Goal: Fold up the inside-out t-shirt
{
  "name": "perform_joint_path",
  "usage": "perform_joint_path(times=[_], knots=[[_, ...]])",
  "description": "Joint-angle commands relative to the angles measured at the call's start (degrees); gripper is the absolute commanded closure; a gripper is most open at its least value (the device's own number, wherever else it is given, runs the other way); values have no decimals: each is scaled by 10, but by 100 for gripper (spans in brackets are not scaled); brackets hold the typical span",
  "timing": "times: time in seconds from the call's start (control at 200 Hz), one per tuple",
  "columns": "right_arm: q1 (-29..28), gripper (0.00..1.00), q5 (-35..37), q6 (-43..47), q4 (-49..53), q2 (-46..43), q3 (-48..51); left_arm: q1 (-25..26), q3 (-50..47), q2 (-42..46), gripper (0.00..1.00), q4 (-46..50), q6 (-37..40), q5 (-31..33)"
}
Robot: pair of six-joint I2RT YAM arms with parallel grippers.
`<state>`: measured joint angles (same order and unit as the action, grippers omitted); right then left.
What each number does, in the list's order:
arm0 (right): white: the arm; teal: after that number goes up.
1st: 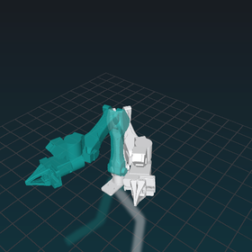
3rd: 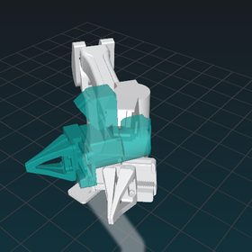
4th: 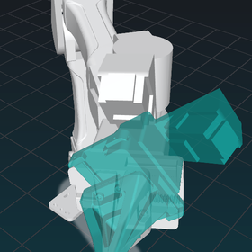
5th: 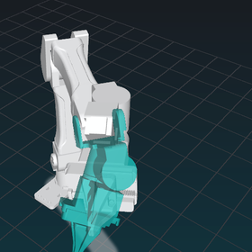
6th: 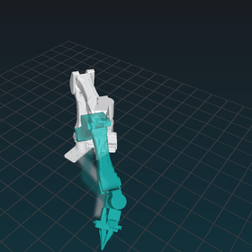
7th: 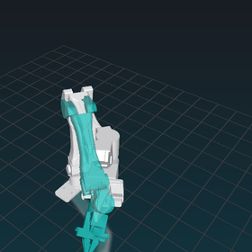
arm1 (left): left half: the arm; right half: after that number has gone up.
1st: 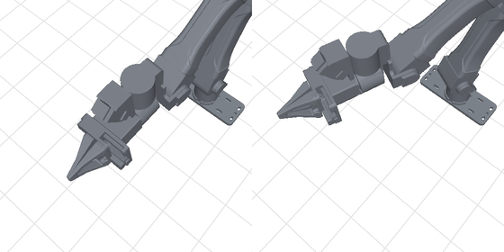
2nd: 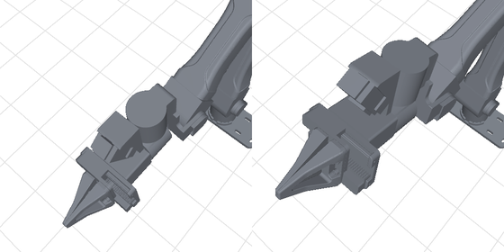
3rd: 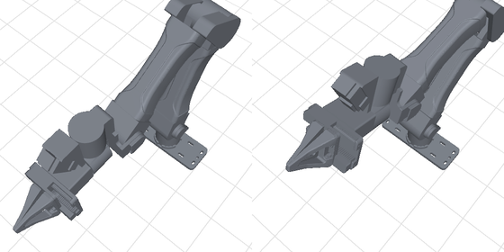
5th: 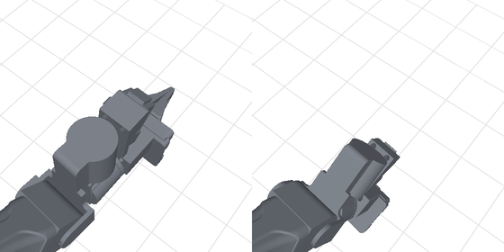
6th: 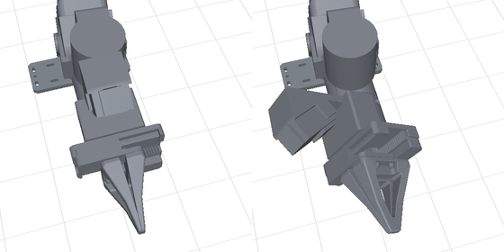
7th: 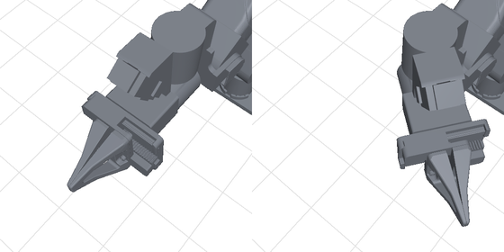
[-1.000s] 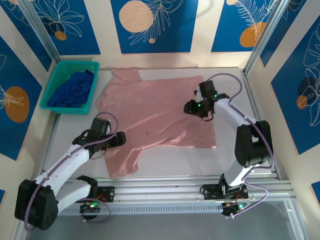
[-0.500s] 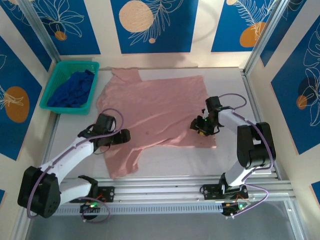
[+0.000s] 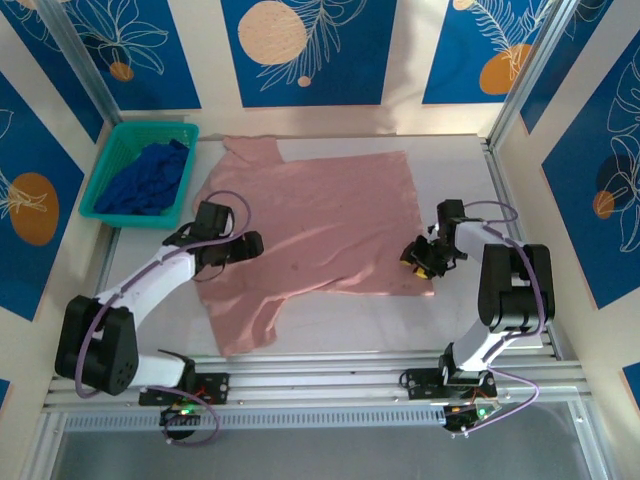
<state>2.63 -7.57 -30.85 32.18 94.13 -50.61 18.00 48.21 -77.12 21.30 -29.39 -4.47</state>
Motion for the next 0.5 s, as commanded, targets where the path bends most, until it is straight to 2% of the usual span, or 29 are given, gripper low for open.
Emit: perform_joint_path(times=[0.0,0.16,0.37,0.495], knots=[[27,58,17,-14,14,10,6,-5,19,-1,18,6,20,-21],[40,58,29,-23,9,1,-19,19,0,28,19,36,22,-40],[-20,56,25,-19,38,-47,-10,45,-79,107,20,100,-7,-53],[-29,56,-2,-25,34,-64,20,50,-123,161,20,136,-23,-41]])
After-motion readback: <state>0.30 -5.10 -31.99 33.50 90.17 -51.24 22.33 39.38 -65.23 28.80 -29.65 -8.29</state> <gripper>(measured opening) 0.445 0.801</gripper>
